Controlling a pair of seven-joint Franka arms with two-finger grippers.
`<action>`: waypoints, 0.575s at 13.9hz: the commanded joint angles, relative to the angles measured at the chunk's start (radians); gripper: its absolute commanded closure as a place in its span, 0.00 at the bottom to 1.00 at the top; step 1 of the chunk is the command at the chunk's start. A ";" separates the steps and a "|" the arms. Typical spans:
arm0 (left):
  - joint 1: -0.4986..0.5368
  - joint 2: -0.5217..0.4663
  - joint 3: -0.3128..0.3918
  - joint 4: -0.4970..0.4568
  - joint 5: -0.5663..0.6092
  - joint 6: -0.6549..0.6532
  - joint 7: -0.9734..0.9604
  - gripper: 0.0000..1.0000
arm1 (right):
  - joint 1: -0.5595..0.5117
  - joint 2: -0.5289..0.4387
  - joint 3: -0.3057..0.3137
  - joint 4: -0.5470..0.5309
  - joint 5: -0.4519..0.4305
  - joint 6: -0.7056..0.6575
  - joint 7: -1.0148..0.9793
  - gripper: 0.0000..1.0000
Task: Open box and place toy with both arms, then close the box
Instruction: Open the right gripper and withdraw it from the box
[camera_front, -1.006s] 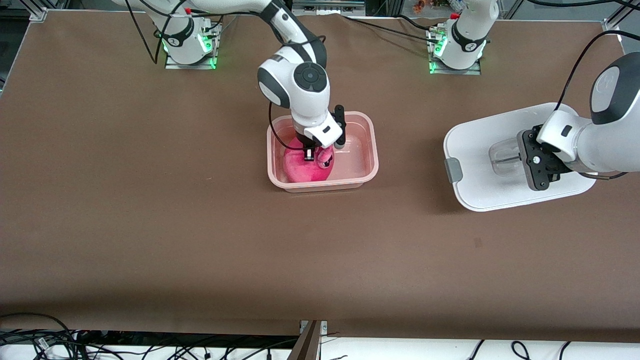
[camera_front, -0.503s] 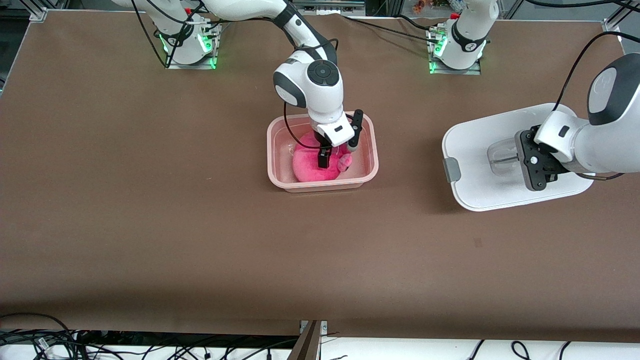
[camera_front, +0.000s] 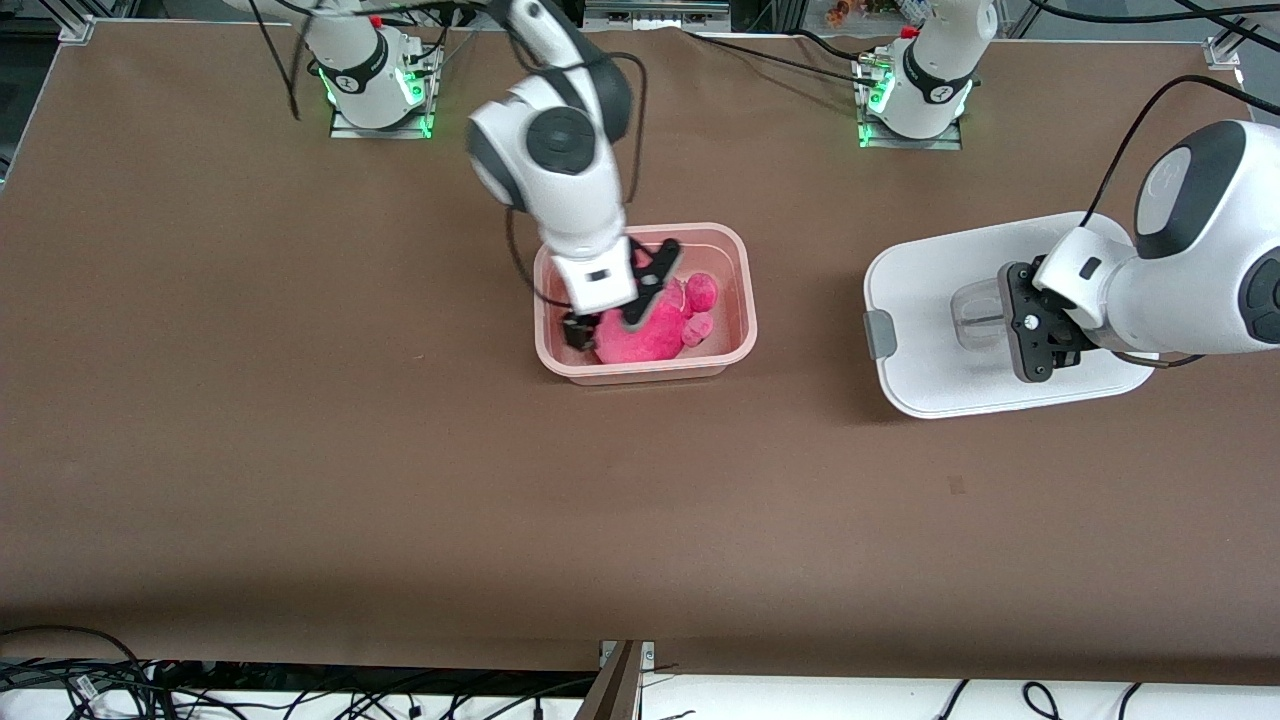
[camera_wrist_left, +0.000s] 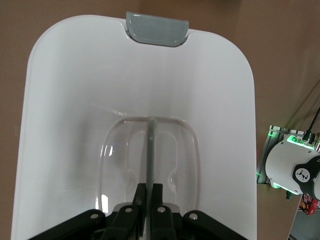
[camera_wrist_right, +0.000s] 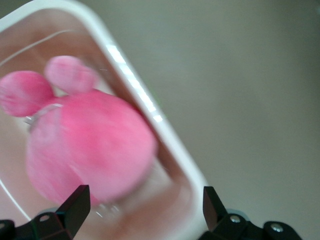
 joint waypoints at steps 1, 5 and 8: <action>-0.027 0.019 -0.006 0.028 0.004 -0.019 0.019 1.00 | -0.027 -0.112 -0.083 -0.027 0.029 -0.075 -0.005 0.00; -0.137 0.029 -0.006 0.079 -0.137 0.010 0.013 1.00 | -0.029 -0.236 -0.253 -0.030 0.123 -0.239 0.004 0.00; -0.270 0.035 -0.006 0.084 -0.173 0.094 -0.027 1.00 | -0.029 -0.324 -0.400 -0.037 0.140 -0.370 0.015 0.00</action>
